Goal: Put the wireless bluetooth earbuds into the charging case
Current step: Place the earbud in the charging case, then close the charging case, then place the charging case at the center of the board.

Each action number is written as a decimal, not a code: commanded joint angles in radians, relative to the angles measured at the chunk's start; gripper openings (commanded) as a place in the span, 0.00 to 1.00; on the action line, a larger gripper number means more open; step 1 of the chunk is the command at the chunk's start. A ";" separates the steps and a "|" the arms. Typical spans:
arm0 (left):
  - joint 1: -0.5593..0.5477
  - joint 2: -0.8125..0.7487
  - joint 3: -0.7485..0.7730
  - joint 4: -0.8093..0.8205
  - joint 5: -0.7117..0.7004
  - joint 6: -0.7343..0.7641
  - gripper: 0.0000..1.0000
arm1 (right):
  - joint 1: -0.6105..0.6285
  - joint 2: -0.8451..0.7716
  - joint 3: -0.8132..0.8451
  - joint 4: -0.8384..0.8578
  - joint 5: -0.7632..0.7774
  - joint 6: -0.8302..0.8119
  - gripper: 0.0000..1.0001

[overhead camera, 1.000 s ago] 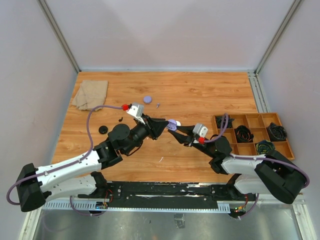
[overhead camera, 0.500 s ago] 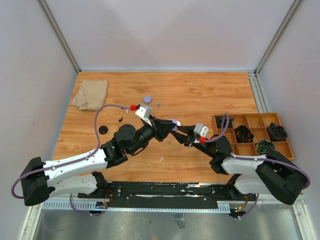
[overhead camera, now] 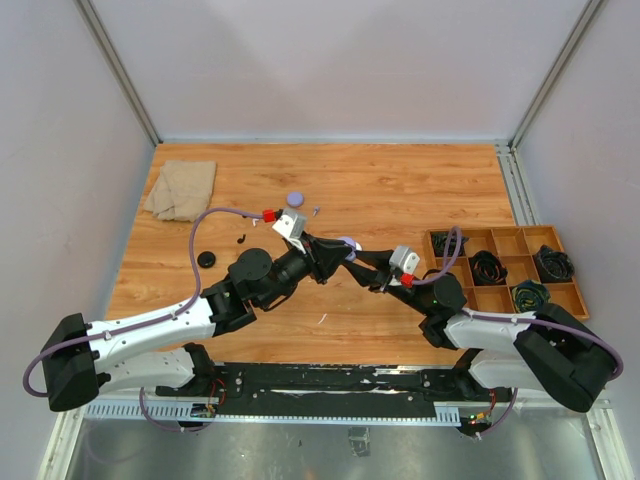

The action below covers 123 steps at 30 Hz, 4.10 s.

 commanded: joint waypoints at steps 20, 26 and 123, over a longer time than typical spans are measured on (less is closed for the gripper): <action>-0.009 -0.043 0.054 -0.048 -0.008 0.021 0.47 | 0.012 -0.011 -0.004 0.064 -0.016 0.006 0.01; -0.008 -0.089 0.085 -0.136 -0.013 0.031 0.64 | 0.008 -0.018 -0.017 0.064 -0.015 0.009 0.01; 0.525 -0.229 0.172 -0.732 -0.216 0.257 0.97 | -0.298 0.067 0.328 -1.524 -0.122 0.467 0.02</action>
